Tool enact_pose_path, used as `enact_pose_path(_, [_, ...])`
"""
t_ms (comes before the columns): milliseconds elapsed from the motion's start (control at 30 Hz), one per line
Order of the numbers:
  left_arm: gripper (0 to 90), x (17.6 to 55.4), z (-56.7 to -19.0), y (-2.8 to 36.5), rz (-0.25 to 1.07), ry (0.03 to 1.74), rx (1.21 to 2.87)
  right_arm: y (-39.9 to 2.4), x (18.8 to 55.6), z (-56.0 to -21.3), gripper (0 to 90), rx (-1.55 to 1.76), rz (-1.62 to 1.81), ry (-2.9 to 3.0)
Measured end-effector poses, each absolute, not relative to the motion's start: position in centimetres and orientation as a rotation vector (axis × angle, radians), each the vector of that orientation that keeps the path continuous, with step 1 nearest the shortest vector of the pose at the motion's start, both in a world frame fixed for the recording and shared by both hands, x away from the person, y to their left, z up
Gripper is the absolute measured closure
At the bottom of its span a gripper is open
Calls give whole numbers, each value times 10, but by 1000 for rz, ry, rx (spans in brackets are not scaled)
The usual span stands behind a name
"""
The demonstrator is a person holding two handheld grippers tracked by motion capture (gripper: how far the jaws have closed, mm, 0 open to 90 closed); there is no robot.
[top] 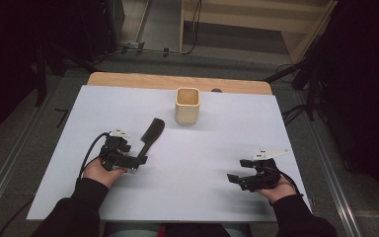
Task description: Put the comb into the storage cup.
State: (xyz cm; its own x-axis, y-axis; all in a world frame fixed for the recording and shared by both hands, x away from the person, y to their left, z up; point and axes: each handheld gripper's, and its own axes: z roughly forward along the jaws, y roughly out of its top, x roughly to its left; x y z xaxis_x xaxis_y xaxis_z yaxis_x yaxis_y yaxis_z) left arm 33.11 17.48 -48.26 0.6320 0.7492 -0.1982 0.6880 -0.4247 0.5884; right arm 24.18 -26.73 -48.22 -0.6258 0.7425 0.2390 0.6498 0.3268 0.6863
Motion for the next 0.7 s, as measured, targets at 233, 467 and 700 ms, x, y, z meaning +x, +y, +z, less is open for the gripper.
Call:
enact_pose_path(233, [170,326,-491,167,191,1095,2273,-265,244,-482,179,1284,1185,2470])
enact_pose_path(467, [168,320,-495,166,253,1095,2244,-264,245,-482,179,1284,1179,2472])
enact_pose_path(700, [188,313,-498,156,383,1085,2297,-264,244,-482,179,1284,1174,2473])
